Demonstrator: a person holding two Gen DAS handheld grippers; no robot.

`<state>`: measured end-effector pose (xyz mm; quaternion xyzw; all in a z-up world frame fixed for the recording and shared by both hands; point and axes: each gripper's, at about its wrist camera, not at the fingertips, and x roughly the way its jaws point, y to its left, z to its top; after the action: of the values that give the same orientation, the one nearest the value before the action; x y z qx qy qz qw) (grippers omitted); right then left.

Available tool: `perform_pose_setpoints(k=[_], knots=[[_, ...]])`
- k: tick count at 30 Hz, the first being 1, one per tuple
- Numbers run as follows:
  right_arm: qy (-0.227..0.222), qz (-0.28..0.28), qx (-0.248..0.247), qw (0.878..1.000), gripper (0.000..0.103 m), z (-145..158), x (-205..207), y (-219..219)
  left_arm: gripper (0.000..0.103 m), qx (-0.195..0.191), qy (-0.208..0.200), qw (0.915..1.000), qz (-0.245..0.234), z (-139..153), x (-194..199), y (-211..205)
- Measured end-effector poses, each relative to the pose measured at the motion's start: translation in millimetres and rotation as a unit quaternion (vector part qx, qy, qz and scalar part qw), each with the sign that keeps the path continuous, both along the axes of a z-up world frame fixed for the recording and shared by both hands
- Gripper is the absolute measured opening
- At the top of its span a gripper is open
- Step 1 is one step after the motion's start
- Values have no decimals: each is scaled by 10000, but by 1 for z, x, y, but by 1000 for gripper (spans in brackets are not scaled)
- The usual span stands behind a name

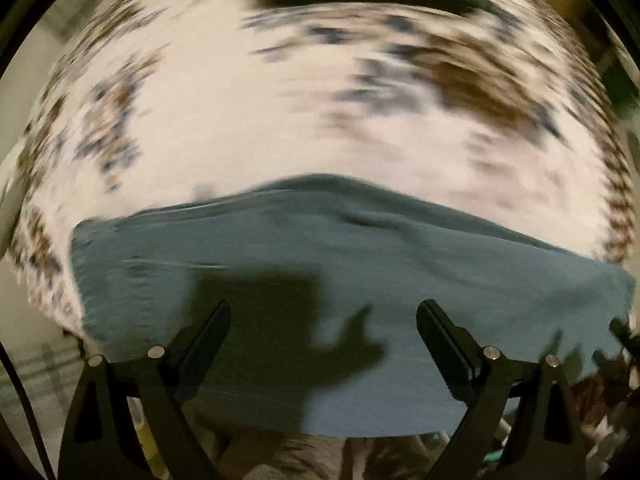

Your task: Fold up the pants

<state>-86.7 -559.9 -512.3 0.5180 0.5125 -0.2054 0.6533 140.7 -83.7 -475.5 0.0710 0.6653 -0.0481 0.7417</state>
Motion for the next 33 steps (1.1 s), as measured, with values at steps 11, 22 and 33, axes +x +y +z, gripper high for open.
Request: perform_pose_setpoints(k=[11,22,33], knots=[[-942,-1914,362,9763,48,-81,-109,-149,96,-97,422,9906,-1298,-36,-40,-199],[-1615,-1189,413,9788,34,-71,-78,-142,96,18,206,9851,-1707,-28,-63,-271],[-1798,-1036,77,9782,14,-71,-64,-134,96,185,219,9868,-1592,-46,-82,-260]])
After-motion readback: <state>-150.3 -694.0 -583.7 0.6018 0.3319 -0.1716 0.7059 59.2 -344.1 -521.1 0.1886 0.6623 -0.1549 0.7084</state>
